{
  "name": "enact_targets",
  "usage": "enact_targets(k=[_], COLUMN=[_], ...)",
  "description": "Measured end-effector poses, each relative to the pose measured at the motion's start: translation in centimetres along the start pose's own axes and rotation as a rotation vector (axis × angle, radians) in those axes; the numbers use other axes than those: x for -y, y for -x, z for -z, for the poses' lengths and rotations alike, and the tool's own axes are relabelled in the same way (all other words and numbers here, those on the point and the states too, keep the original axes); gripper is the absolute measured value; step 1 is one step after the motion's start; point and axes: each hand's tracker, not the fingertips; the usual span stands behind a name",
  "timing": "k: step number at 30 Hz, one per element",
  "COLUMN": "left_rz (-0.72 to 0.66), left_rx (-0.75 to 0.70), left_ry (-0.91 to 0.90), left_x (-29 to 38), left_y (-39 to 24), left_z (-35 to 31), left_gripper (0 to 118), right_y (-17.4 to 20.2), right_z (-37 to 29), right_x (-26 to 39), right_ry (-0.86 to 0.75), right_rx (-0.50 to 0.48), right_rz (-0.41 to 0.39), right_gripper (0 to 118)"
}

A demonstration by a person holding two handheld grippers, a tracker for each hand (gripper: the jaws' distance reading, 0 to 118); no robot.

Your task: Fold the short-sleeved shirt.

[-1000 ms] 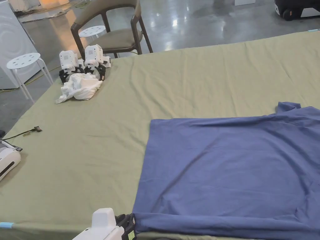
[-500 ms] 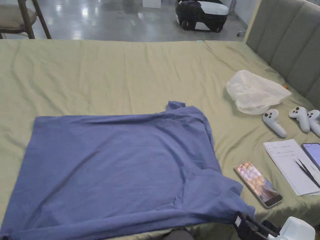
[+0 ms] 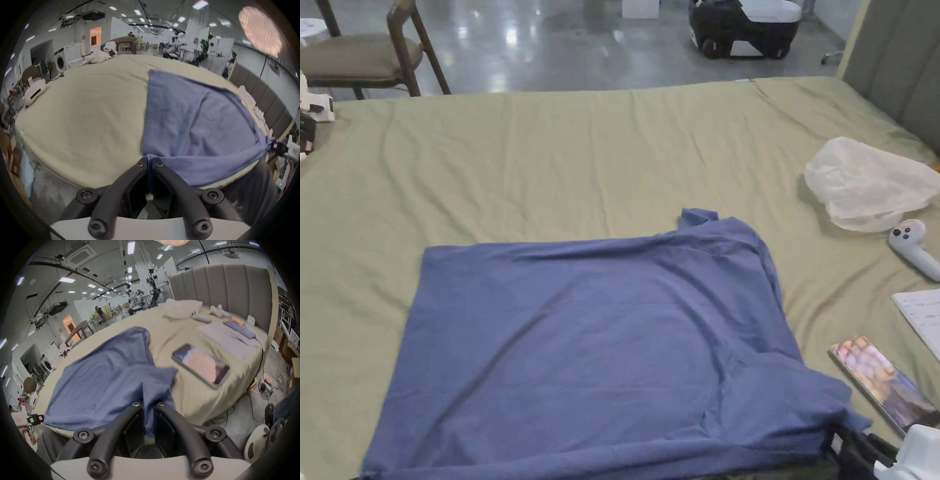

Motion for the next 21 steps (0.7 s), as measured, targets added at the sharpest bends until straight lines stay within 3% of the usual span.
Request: enact_targets(k=[5, 9, 15, 19, 20, 21], left_rz=[-0.015, 0.069, 0.083, 0.077, 0.065, 0.053], left_rx=[0.025, 0.018, -0.017, -0.023, -0.029, -0.039], left_ry=[-0.097, -0.104, -0.024, 0.01, 0.025, 0.048], left_x=[-6.1, -11.8, -18.2, -19.0, -18.8, -18.8], left_y=[0.0, -1.1, -2.3, -2.8, -2.9, -2.9], left_z=[0.4, 4.8, 12.0, 14.7, 15.3, 15.5], left_gripper=[1, 1, 1, 1, 4, 16], right_y=[2.0, 4.4, 5.8, 5.8, 5.8, 5.7], right_z=[3.3, 9.2, 17.2, 19.7, 20.0, 20.1], right_x=[-6.4, -11.6, -16.0, -16.3, -16.2, -16.0], right_ry=[-0.048, -0.005, 0.099, 0.15, 0.173, 0.19], right_rx=[-0.028, -0.003, 0.061, 0.08, 0.088, 0.091], right_rz=[-0.031, -0.145, -0.169, -0.158, -0.158, -0.159], right_gripper=[5, 5, 5, 6, 10, 22])
